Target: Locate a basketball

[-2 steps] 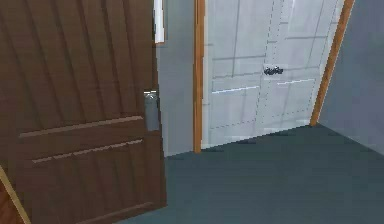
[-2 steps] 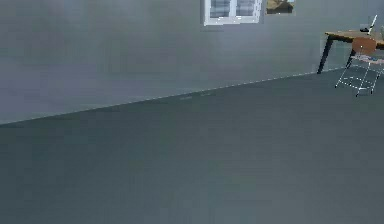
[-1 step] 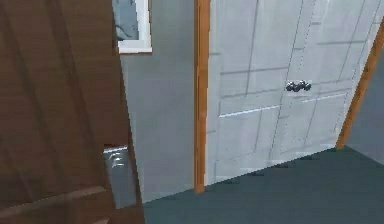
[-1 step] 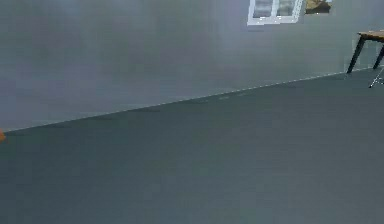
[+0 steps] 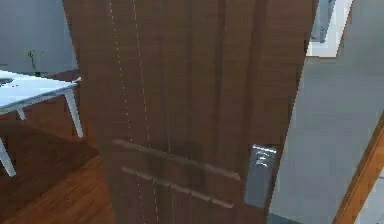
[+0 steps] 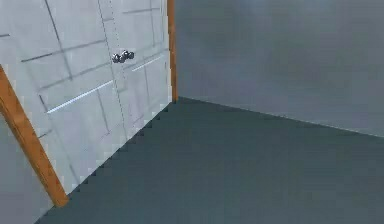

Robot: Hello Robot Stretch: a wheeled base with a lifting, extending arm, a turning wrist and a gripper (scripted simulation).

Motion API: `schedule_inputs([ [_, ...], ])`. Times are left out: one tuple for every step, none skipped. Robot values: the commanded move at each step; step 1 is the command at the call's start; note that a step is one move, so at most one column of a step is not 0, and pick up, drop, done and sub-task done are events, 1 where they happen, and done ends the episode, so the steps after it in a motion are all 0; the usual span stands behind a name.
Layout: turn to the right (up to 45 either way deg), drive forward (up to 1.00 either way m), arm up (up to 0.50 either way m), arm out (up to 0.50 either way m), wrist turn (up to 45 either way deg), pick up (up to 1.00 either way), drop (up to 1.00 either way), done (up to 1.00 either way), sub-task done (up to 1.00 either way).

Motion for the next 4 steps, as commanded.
schedule_inputs([
  [-45.0, 0.0, 0.0, 0.0, 0.0, 0.0, 0.0, 0.0, 0.0],
  [0.0, 0.95, 0.0, 0.0, 0.0, 0.0, 0.0, 0.0, 0.0],
  [-24.0, 0.0, 0.0, 0.0, 0.0, 0.0, 0.0, 0.0, 0.0],
  [0.0, 0.3, 0.0, 0.0, 0.0, 0.0, 0.0, 0.0, 0.0],
])
